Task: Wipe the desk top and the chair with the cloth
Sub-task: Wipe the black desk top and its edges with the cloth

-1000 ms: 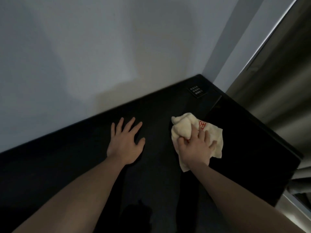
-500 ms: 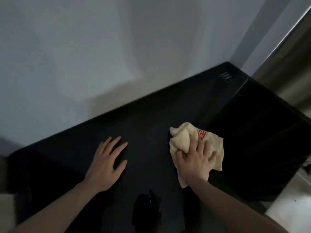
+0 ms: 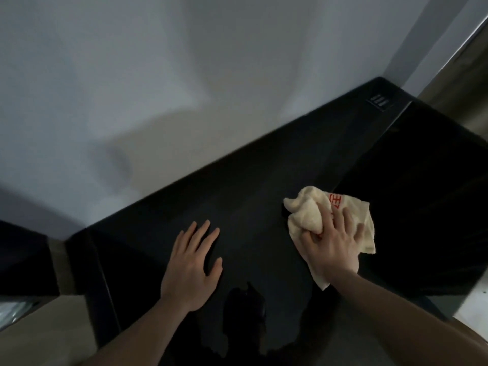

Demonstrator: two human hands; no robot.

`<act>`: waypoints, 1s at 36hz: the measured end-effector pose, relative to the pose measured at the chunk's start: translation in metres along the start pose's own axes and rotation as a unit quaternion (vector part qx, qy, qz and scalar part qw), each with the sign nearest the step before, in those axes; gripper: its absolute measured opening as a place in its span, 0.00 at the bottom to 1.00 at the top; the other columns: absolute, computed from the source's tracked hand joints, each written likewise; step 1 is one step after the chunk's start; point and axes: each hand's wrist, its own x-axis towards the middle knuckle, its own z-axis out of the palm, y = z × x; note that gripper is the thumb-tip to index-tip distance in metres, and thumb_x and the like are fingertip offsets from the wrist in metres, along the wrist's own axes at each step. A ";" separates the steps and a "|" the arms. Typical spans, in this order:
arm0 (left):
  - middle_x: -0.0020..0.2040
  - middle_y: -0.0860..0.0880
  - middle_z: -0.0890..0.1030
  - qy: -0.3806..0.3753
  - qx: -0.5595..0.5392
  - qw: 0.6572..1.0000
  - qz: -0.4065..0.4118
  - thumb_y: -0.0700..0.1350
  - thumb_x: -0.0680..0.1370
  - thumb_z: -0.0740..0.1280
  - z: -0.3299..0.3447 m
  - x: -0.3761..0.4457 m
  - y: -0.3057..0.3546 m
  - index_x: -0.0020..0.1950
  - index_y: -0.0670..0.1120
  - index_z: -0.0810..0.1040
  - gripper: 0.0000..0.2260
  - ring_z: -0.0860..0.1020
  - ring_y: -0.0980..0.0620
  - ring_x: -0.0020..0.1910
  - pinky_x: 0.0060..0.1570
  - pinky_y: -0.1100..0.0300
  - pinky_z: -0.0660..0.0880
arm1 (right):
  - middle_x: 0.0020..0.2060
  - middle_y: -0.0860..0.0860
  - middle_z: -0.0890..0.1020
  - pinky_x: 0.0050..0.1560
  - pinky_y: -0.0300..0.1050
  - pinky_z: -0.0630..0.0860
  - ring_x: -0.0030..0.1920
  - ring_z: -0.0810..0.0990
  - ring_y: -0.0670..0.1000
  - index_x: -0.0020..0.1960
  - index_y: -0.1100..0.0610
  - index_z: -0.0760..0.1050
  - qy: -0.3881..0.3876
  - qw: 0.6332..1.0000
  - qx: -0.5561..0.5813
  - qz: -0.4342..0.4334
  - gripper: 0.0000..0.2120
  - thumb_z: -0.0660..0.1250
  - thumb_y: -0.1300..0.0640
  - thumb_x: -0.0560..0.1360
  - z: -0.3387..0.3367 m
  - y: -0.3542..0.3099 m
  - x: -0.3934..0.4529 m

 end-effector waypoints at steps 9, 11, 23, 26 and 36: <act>0.82 0.52 0.61 0.002 0.002 1.000 0.009 0.59 0.80 0.57 0.000 0.000 -0.004 0.80 0.54 0.65 0.28 0.53 0.49 0.82 0.81 0.45 0.53 | 0.78 0.50 0.61 0.77 0.68 0.43 0.80 0.51 0.58 0.80 0.45 0.51 0.007 1.000 -0.005 0.018 0.34 0.56 0.37 0.77 0.002 -0.004 0.000; 0.82 0.52 0.61 0.004 0.001 1.000 0.009 0.59 0.80 0.57 0.001 0.000 -0.005 0.80 0.54 0.65 0.28 0.54 0.49 0.82 0.81 0.45 0.53 | 0.79 0.51 0.61 0.77 0.68 0.44 0.81 0.51 0.58 0.80 0.46 0.52 0.013 0.999 -0.005 0.032 0.34 0.57 0.38 0.78 0.004 -0.007 -0.002; 0.84 0.52 0.55 -0.024 -0.048 0.998 0.030 0.55 0.81 0.61 -0.006 -0.005 -0.011 0.82 0.53 0.61 0.29 0.48 0.49 0.83 0.81 0.49 0.43 | 0.80 0.54 0.59 0.77 0.69 0.44 0.81 0.49 0.59 0.81 0.49 0.50 0.038 0.992 -0.015 0.120 0.36 0.54 0.38 0.78 0.032 -0.061 -0.073; 0.83 0.53 0.57 -0.068 -0.114 0.991 0.037 0.50 0.82 0.62 -0.024 -0.011 -0.024 0.81 0.51 0.63 0.27 0.48 0.52 0.83 0.81 0.53 0.41 | 0.80 0.54 0.58 0.77 0.68 0.42 0.81 0.48 0.59 0.82 0.49 0.50 0.032 0.993 -0.011 0.113 0.36 0.55 0.39 0.78 0.039 -0.080 -0.106; 0.84 0.51 0.55 -0.044 0.002 0.999 -0.006 0.58 0.81 0.51 -0.053 -0.137 -0.135 0.82 0.52 0.61 0.29 0.49 0.44 0.83 0.80 0.45 0.45 | 0.81 0.51 0.54 0.77 0.69 0.40 0.81 0.44 0.59 0.82 0.49 0.49 -0.008 0.998 0.006 0.062 0.36 0.52 0.35 0.79 0.052 -0.157 -0.196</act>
